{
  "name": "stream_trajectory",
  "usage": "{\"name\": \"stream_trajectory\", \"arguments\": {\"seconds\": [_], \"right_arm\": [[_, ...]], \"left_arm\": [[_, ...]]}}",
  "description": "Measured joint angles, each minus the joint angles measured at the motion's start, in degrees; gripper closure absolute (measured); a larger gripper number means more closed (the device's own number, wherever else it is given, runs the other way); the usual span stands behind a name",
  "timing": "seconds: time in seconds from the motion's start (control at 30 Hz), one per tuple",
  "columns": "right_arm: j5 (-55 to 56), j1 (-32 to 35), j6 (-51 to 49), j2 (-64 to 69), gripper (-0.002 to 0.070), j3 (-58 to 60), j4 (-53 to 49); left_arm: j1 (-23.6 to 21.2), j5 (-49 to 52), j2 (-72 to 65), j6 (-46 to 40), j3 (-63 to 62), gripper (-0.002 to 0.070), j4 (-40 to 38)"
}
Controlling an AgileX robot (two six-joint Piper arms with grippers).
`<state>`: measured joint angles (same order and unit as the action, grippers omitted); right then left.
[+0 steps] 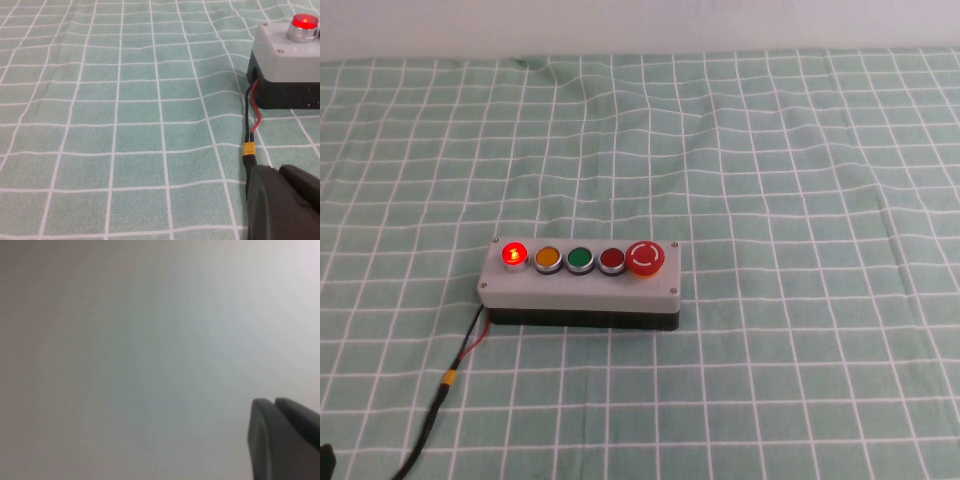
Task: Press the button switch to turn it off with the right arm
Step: 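Press the lit red button on the button box to turn it off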
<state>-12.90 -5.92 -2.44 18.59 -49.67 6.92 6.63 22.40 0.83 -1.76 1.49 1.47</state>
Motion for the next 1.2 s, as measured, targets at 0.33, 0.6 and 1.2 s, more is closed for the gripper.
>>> {"name": "stream_trajectory", "arguments": {"seconds": [0.33,0.6,1.2], "right_arm": [[-9.4,0.0,0.0,13.7,0.0692,-4.3,7.6],[-17.5,0.0,18.8,27.0,0.0692,-5.6,22.0],[-27.3,-20.5,39.9,69.0,0.0688,-31.8,37.8]], "left_arm": [[0.0,0.0,0.0,0.0,0.0,0.0678,0.0],[0.0,0.0,0.0,0.0,0.0,0.0678,0.0],[0.0,0.0,0.0,0.0,0.0,0.0678,0.0]]}}
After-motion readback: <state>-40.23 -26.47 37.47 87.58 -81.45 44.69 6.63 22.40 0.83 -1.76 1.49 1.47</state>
